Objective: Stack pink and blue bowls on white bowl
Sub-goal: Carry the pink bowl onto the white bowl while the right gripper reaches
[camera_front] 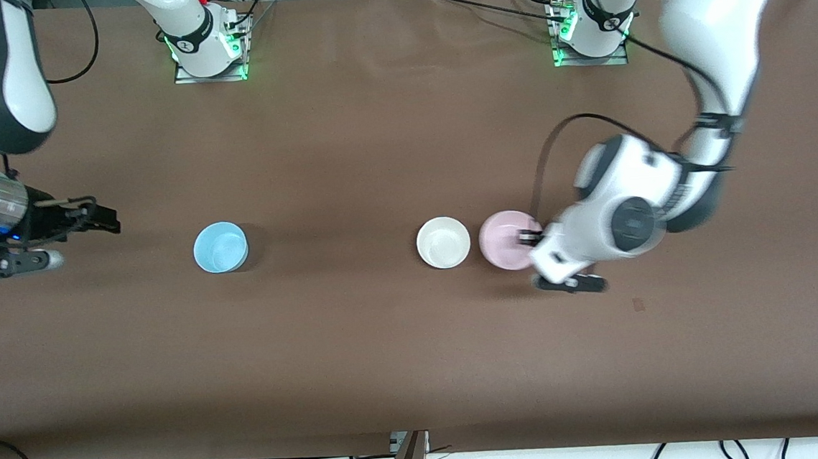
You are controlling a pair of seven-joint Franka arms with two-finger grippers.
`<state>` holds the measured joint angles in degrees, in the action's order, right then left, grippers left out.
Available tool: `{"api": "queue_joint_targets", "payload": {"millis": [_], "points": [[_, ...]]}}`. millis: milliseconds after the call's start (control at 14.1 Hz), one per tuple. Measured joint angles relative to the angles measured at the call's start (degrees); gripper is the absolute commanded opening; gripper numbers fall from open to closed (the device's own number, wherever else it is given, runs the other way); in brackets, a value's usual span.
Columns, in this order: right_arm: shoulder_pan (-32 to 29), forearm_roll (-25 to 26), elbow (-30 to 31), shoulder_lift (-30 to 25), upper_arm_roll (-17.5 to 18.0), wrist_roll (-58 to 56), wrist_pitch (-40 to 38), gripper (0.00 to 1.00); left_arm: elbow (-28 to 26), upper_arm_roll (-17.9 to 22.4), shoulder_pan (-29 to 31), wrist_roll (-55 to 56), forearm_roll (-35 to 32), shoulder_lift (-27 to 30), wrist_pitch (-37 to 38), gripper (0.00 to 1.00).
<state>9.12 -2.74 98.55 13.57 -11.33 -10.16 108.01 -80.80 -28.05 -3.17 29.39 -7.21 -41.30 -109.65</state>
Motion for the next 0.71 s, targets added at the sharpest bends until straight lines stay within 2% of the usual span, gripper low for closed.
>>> {"api": "queue_joint_targets", "payload": {"millis": [142, 354, 708], "points": [[0.0, 0.0, 6.4, 0.6, 0.0, -1.5, 9.0, 1.0, 0.1, 0.2, -4.0, 6.8, 0.0, -1.8, -3.1, 0.0], [0.0, 0.0, 14.0, 2.5, 0.0, -1.8, 20.8, 1.0, 0.1, 0.9, -5.1, 9.6, 0.0, -4.1, -4.4, 0.0], [2.1, 0.0, 15.0, 8.0, 0.6, -0.2, 26.3, 1.0, 0.5, 1.1, -5.0, 10.3, 0.0, -5.1, -5.4, 0.0]]}}
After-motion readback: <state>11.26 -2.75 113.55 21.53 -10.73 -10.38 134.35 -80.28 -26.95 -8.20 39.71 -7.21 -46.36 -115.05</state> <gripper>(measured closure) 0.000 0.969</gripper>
